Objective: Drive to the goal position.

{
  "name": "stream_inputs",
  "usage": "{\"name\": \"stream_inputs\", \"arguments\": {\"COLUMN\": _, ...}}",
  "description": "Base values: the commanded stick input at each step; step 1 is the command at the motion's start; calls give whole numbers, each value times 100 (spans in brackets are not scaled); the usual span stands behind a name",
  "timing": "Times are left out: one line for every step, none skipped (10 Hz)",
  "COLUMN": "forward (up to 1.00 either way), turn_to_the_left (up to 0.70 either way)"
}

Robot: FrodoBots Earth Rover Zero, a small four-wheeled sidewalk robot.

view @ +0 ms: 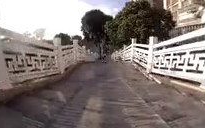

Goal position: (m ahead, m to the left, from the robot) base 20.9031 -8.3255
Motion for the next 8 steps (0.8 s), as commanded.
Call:
{"name": "stream_inputs", "arguments": {"forward": 45, "turn_to_the_left": 0}}
{"name": "stream_inputs", "arguments": {"forward": 45, "turn_to_the_left": 0}}
{"name": "stream_inputs", "arguments": {"forward": 45, "turn_to_the_left": 0}}
{"name": "stream_inputs", "arguments": {"forward": 45, "turn_to_the_left": 0}}
{"name": "stream_inputs", "arguments": {"forward": 45, "turn_to_the_left": 0}}
{"name": "stream_inputs", "arguments": {"forward": 45, "turn_to_the_left": 0}}
{"name": "stream_inputs", "arguments": {"forward": 45, "turn_to_the_left": 0}}
{"name": "stream_inputs", "arguments": {"forward": 45, "turn_to_the_left": 0}}
